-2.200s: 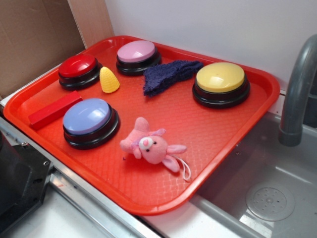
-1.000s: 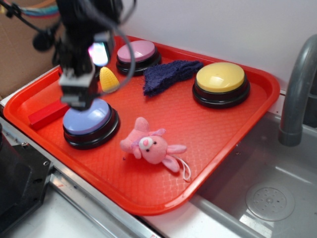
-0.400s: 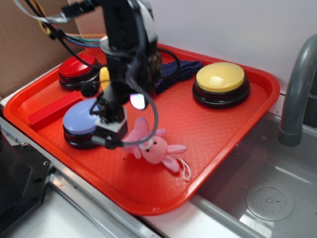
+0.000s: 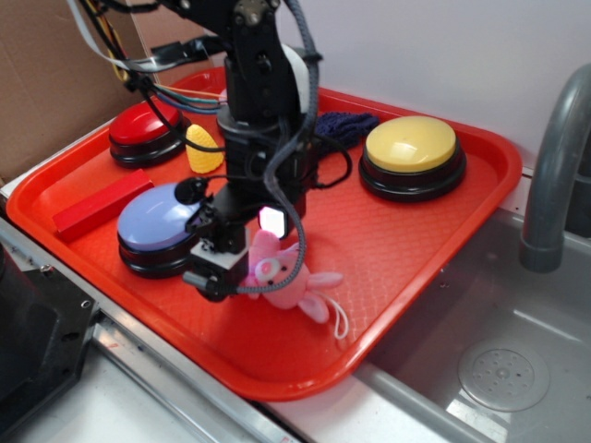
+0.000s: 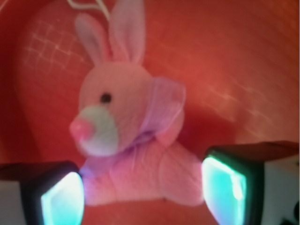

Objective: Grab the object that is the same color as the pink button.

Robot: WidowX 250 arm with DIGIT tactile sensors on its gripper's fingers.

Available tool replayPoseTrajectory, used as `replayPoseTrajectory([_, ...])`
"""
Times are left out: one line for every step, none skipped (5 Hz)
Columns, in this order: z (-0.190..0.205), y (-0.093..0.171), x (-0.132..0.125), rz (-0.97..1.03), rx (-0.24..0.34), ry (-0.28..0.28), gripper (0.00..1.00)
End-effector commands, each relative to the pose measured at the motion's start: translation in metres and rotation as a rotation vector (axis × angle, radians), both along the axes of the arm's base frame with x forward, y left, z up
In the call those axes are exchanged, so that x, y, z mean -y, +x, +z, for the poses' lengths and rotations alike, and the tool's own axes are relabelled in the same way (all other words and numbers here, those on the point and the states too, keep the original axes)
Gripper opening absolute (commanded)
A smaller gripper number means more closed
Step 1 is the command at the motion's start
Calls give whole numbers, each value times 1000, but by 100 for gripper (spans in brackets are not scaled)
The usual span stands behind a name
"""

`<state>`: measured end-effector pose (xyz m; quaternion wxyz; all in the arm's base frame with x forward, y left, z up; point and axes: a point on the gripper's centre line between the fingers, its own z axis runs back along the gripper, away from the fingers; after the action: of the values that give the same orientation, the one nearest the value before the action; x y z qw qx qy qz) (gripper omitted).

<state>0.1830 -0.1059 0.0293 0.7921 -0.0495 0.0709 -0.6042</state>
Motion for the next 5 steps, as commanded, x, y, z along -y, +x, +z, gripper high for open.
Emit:
replayPoseTrajectory([-16, -5, 2, 58, -56, -97, 100])
replayPoseTrajectory([-18, -6, 5, 90, -70, -86, 0])
replayPoseTrajectory([-15, -7, 4, 108, -49, -48, 0])
replayPoseTrajectory([-12, -11, 3, 162, -24, -2, 0])
replayPoseTrajectory([19, -13, -7, 368, 62, 79, 0])
